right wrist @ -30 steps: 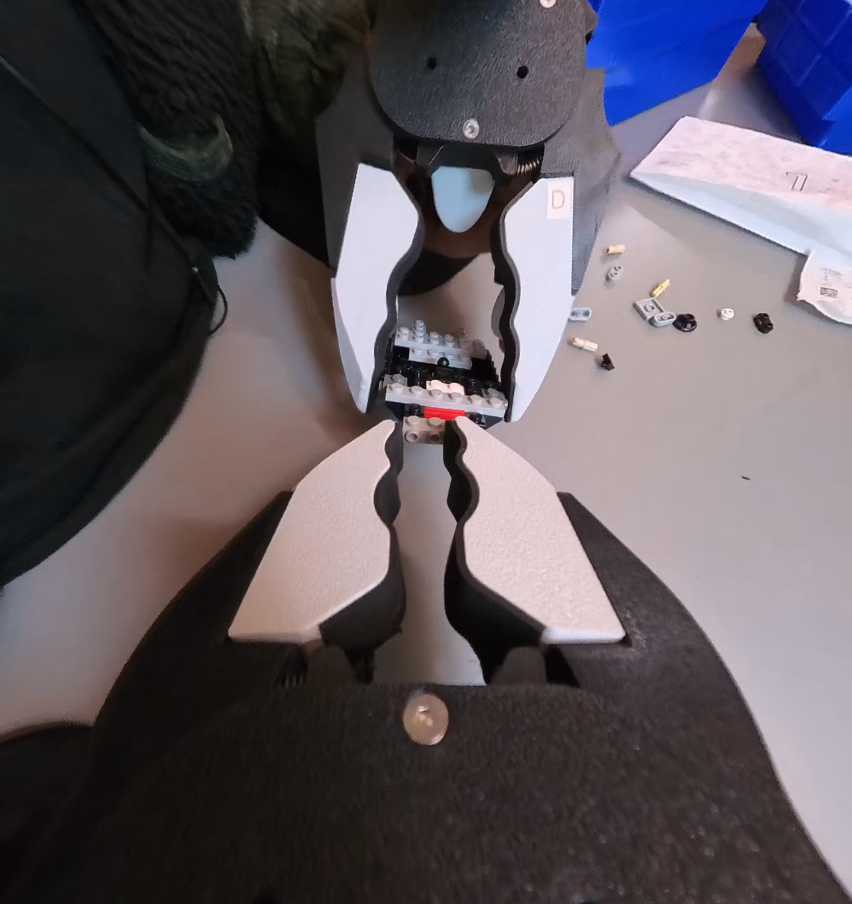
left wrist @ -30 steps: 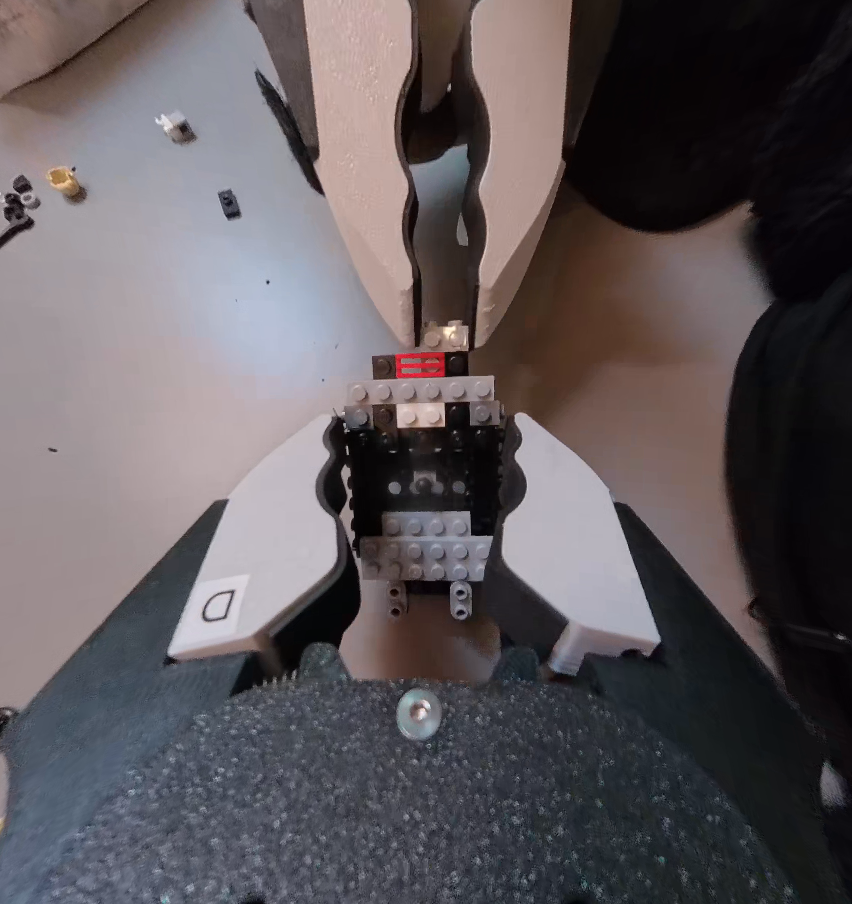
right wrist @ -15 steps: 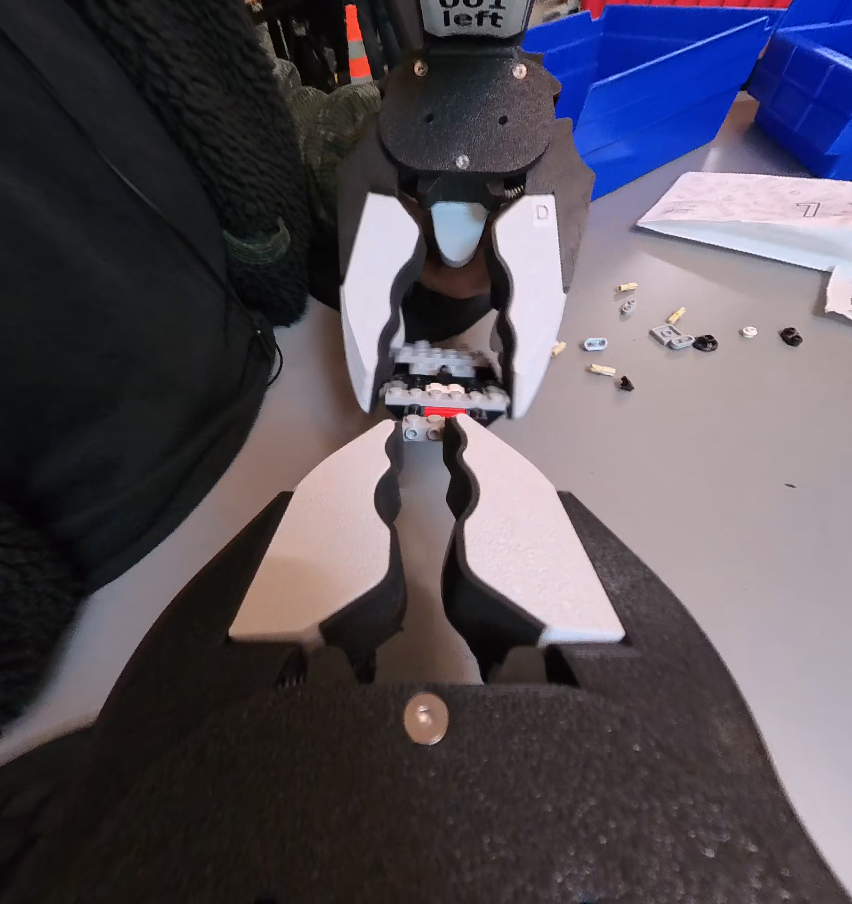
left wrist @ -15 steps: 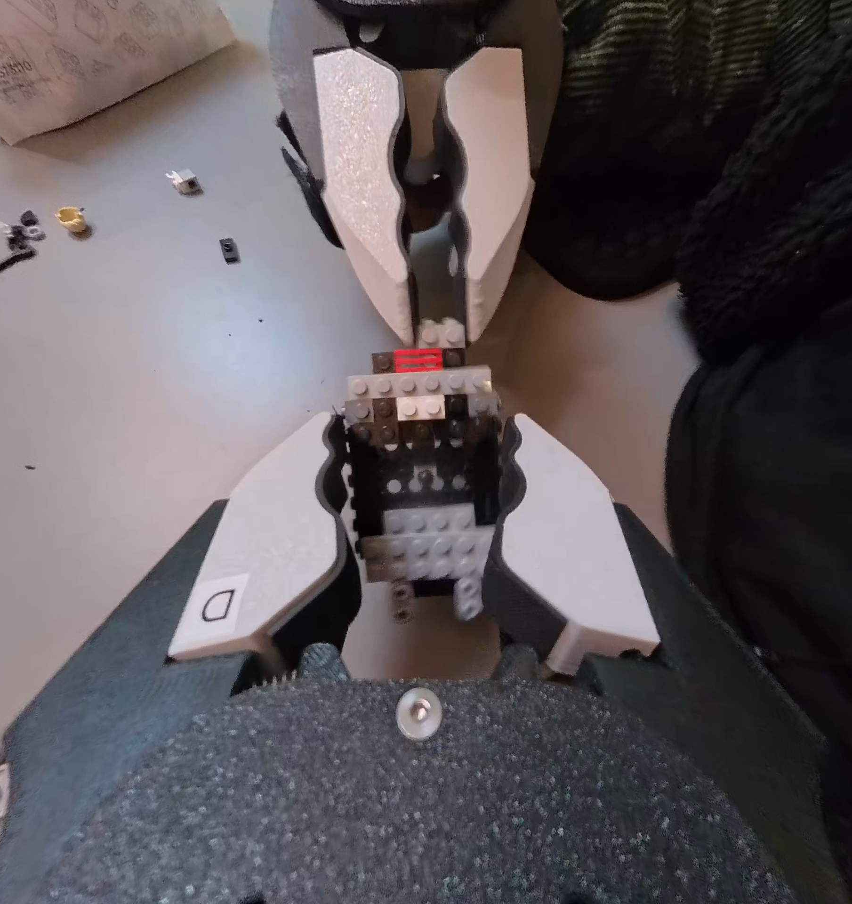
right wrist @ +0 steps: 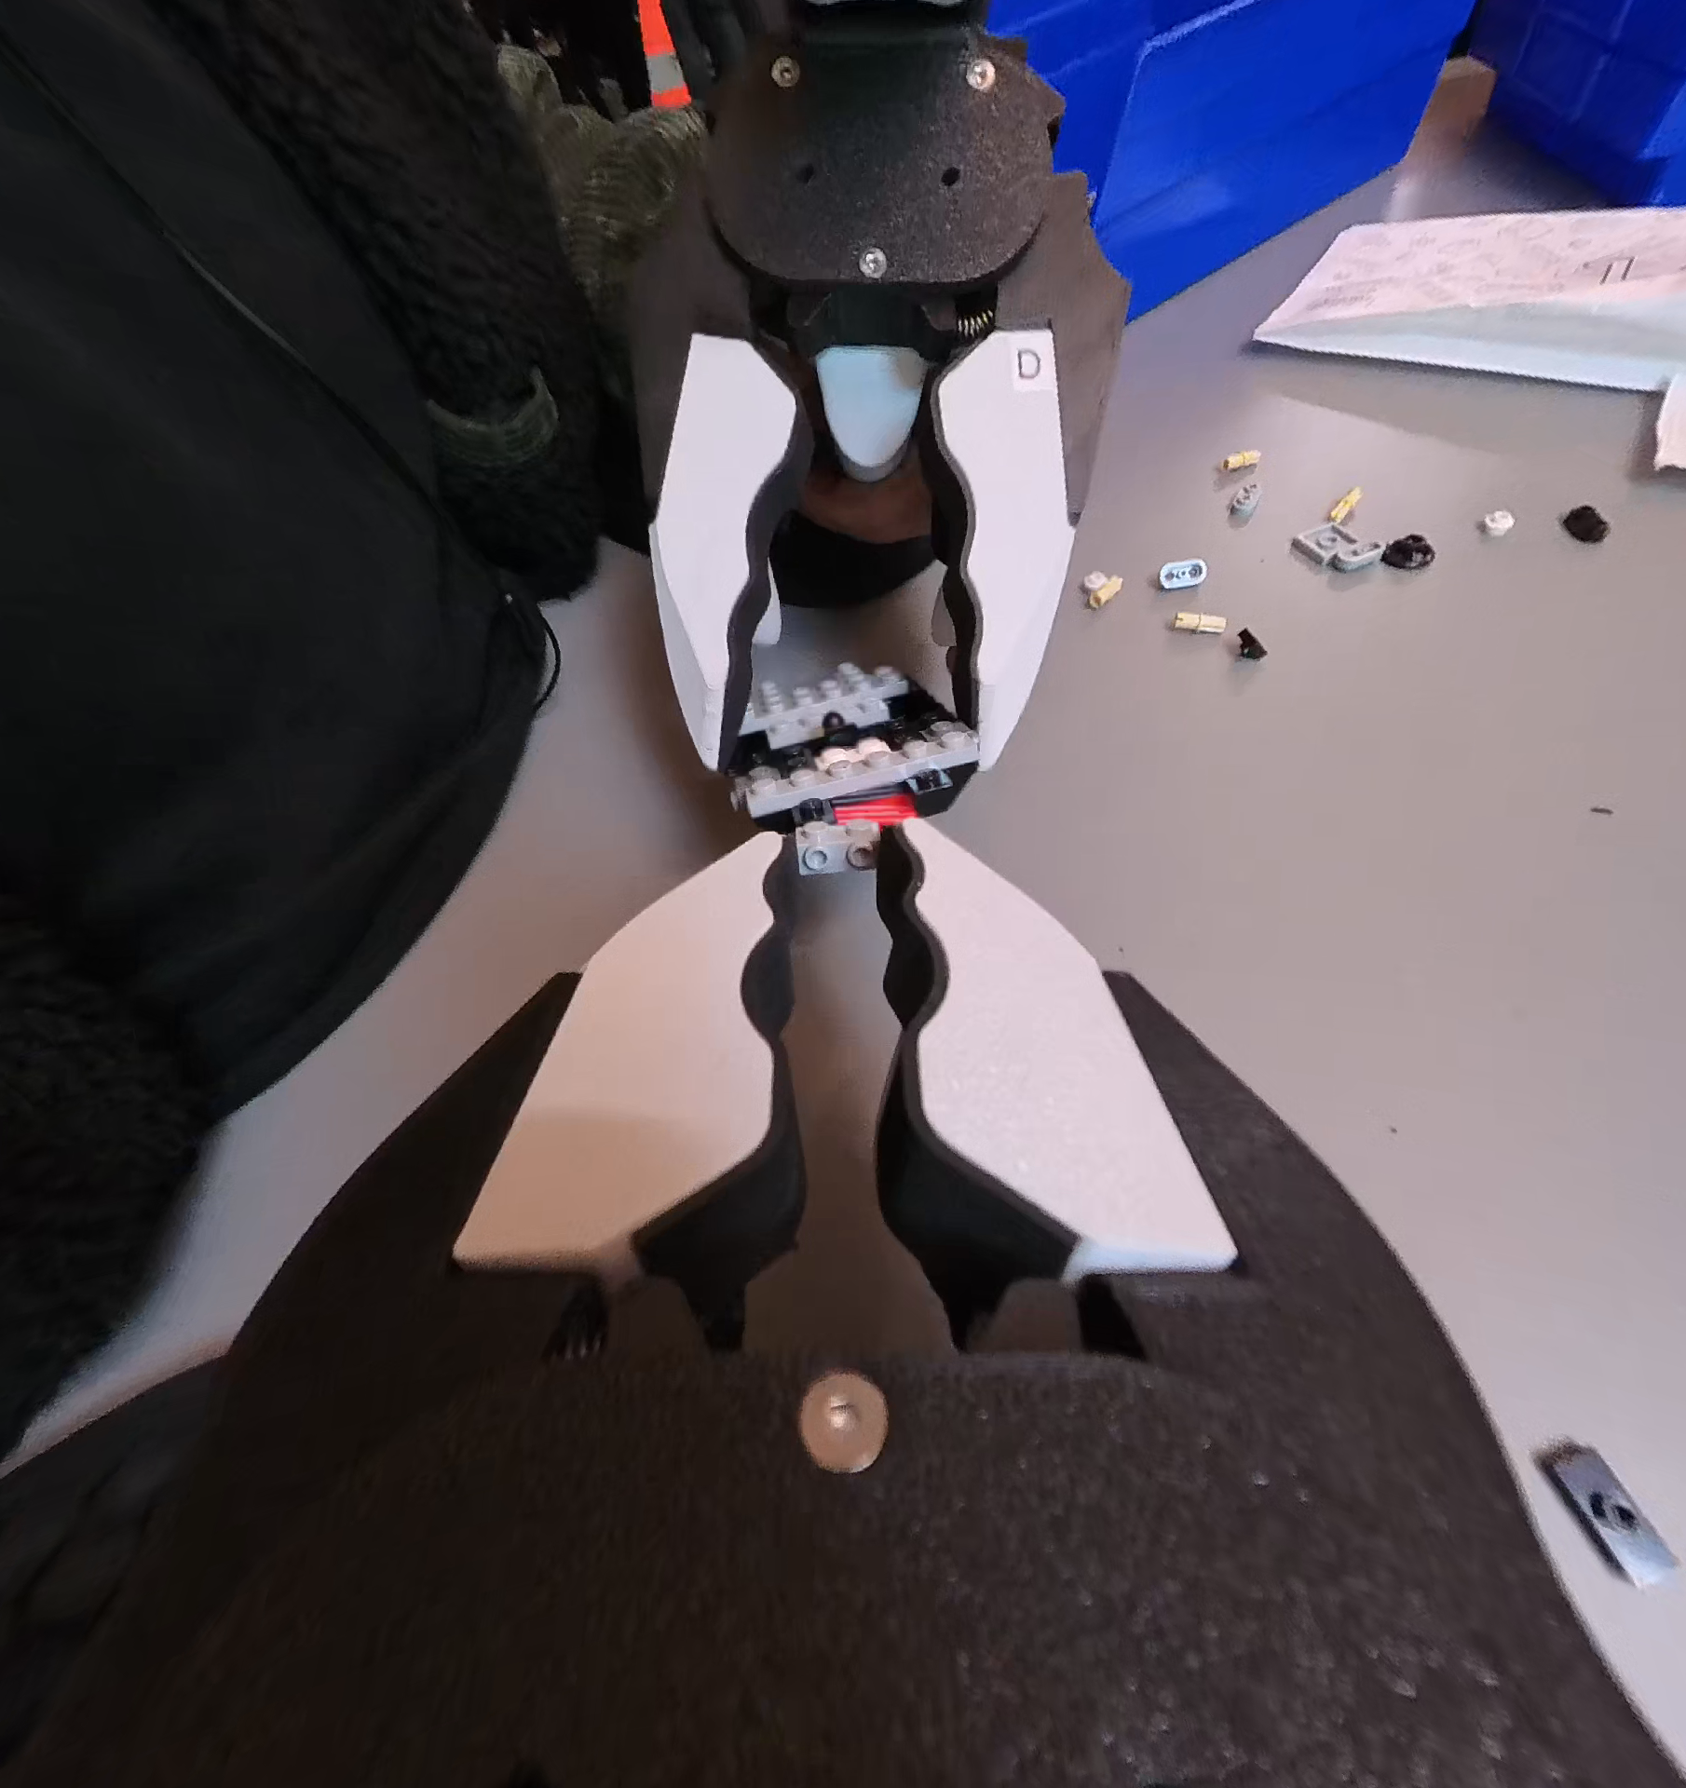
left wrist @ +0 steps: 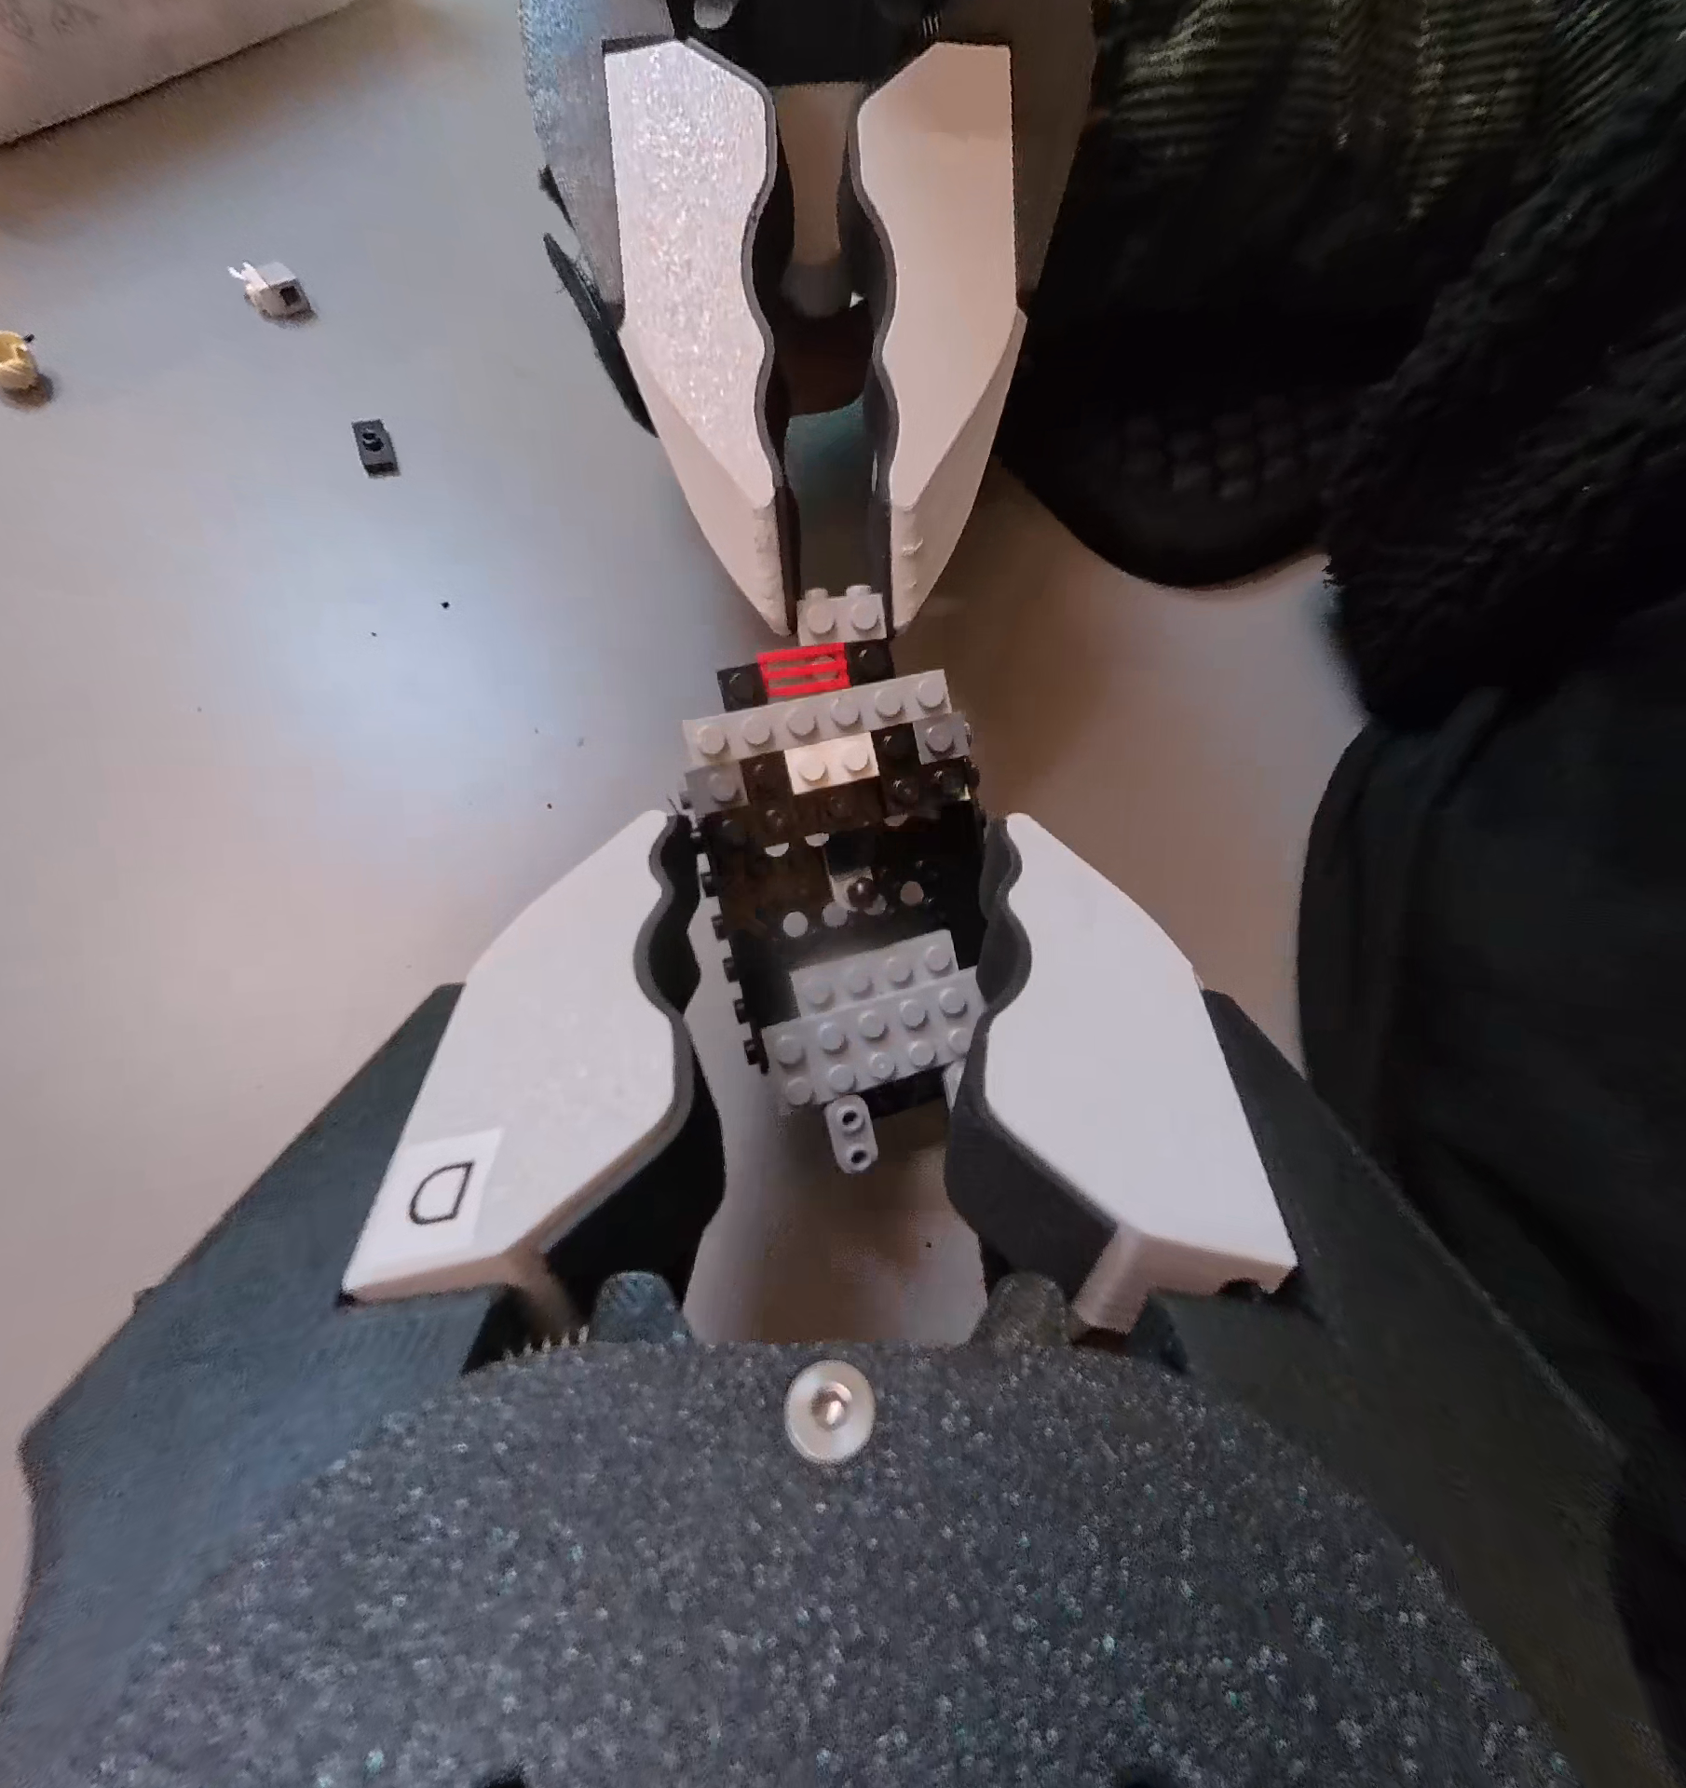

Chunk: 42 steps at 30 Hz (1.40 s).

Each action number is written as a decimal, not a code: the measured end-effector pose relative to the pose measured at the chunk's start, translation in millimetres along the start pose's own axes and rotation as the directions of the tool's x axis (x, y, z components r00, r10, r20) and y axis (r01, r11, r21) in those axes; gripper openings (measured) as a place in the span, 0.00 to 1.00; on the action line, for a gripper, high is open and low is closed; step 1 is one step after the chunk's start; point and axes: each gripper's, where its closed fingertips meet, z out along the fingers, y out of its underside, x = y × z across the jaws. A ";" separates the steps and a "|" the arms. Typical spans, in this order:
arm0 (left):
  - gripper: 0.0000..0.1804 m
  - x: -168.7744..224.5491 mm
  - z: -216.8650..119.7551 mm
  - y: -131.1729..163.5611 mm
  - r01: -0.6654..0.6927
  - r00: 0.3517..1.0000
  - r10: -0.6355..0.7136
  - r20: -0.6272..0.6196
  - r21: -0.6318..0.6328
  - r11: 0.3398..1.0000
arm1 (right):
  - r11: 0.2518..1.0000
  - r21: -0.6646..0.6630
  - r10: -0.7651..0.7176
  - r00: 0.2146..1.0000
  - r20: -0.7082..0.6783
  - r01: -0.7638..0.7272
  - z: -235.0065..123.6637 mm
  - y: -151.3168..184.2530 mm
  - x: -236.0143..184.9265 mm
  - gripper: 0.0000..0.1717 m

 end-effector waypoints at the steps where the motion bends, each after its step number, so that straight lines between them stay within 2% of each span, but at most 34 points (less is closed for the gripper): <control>1: 0.31 -0.5 2.0 15.0 -0.014 1.000 0.013 -0.003 -0.090 0.996 | 1.000 0.008 0.013 0.999 -0.031 -0.013 -4.4 -0.2 6.6 0.09; 3: 0.31 0.2 11.1 39.0 0.000 1.000 -0.003 -0.016 -0.179 0.984 | 0.999 0.023 0.024 0.998 -0.062 -0.023 -13.7 -4.3 13.4 0.09; 6: 0.31 -0.5 9.1 25.7 -0.029 1.000 0.028 -0.010 -0.143 0.989 | 0.999 -0.036 -0.027 0.998 -0.063 0.024 0.0 0.0 6.9 0.09; 8: 0.31 -7.2 8.9 28.6 -0.039 0.999 0.043 0.022 -0.170 0.985 | 1.000 -0.014 -0.014 0.996 -0.087 0.013 -5.7 -3.6 12.1 0.09; 10: 0.32 -6.9 9.3 26.1 -0.018 1.000 0.021 0.017 -0.144 0.989 | 0.999 0.023 -0.026 0.995 -0.101 0.028 -11.7 -13.1 13.3 0.09; 13: 0.35 -11.2 0.8 4.0 -0.022 0.999 0.022 0.036 -0.020 1.000 | 0.997 0.045 -0.065 0.992 -0.112 0.070 -7.9 -21.1 10.3 0.09; 15: 0.32 -7.0 -13.1 -19.5 0.054 0.998 -0.049 -0.041 0.137 0.989 | 0.993 0.049 -0.104 0.986 -0.129 0.111 -4.9 -25.5 8.3 0.09; 17: 0.27 1.5 -28.7 -39.1 0.221 0.962 -0.164 -0.219 0.267 0.938 | 0.984 0.045 -0.163 0.977 -0.137 0.170 -0.3 -31.5 2.9 0.09; 20: 0.17 1.1 -44.4 -50.5 0.427 0.866 -0.280 -0.414 0.322 0.845 | 0.964 0.017 -0.261 0.954 -0.151 0.266 8.2 -38.0 -5.7 0.09; 25: 0.12 17.6 -41.1 -45.9 0.478 0.787 -0.295 -0.542 0.232 0.847 | 0.928 -0.029 -0.370 0.917 -0.150 0.370 18.7 -42.0 -16.9 0.09; 28: 0.03 18.5 -39.0 -43.5 0.449 0.809 -0.280 -0.518 0.235 0.862 | 0.918 -0.031 -0.396 0.907 -0.142 0.396 21.6 -43.0 -21.6 0.09; 30: 0.02 26.1 -42.2 -43.8 0.410 0.815 -0.240 -0.528 0.233 0.882 | 0.919 -0.101 -0.393 0.904 -0.167 0.381 22.1 -33.8 -12.6 0.09; 33: 0.02 25.4 -36.0 -35.9 0.220 0.925 -0.127 -0.359 0.232 0.947 | 0.944 -0.069 -0.331 0.929 -0.167 0.324 19.9 -31.1 -7.5 0.09; 35: 0.01 19.9 -42.8 -34.9 0.183 0.948 -0.107 -0.300 0.238 0.954 | 0.947 -0.085 -0.321 0.926 -0.197 0.310 16.8 -28.9 0.1 0.09; 37: 0.02 -7.7 -52.1 -24.8 0.109 0.990 -0.087 -0.108 0.222 0.969 | 0.958 -0.080 -0.287 0.930 -0.230 0.276 12.5 -26.3 8.8 0.09; 39: 0.02 -42.7 -72.0 -11.9 0.047 0.990 -0.071 0.124 0.184 0.982 | 0.967 -0.079 -0.256 0.930 -0.264 0.243 7.5 -22.3 18.0 0.09; 42: 0.02 -95.2 -109.1 16.8 0.065 0.900 -0.101 0.424 0.098 0.993 | 0.979 -0.051 -0.204 0.938 -0.279 0.198 3.6 -21.1 24.6 0.09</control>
